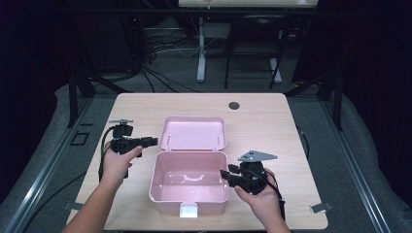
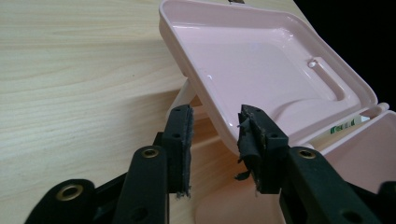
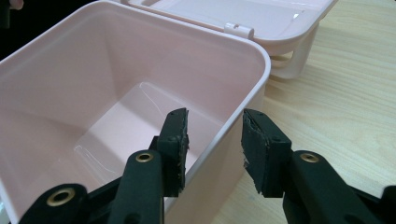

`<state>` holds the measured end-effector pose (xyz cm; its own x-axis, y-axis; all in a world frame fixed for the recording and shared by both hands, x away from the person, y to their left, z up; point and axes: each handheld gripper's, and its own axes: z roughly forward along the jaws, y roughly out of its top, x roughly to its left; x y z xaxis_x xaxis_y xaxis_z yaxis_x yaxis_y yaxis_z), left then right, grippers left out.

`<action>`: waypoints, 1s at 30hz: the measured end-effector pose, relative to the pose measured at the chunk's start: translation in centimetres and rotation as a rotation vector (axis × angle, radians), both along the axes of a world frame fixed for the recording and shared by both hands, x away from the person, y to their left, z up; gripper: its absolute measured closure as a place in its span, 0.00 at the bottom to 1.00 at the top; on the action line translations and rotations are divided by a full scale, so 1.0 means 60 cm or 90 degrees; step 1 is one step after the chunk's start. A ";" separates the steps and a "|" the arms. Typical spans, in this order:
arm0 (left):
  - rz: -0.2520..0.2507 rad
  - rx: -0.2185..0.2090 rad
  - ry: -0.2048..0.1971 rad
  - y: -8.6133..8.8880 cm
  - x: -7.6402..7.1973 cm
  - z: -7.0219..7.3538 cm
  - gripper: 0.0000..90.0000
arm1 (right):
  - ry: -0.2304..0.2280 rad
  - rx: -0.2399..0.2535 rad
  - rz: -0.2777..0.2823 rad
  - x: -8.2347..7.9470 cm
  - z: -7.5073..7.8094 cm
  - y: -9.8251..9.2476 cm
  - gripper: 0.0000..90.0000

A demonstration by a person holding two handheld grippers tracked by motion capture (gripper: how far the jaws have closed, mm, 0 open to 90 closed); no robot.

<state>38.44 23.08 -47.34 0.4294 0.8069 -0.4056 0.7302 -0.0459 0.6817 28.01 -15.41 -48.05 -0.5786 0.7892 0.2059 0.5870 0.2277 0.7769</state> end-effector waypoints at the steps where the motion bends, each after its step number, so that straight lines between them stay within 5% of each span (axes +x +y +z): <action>1: 0.000 0.006 -0.006 0.002 -0.004 0.000 0.68 | -0.001 0.002 0.001 0.000 0.001 0.000 0.68; 11: 0.004 0.042 -0.035 0.021 -0.043 -0.012 0.66 | -0.012 0.023 0.000 -0.002 0.012 -0.008 0.65; 21: 0.008 0.032 -0.067 0.031 -0.070 -0.008 0.64 | -0.023 0.036 -0.009 0.002 0.031 -0.026 0.60; 30: -0.025 0.042 -0.050 0.042 -0.087 0.000 0.54 | -0.022 0.029 -0.024 0.009 0.043 -0.046 0.59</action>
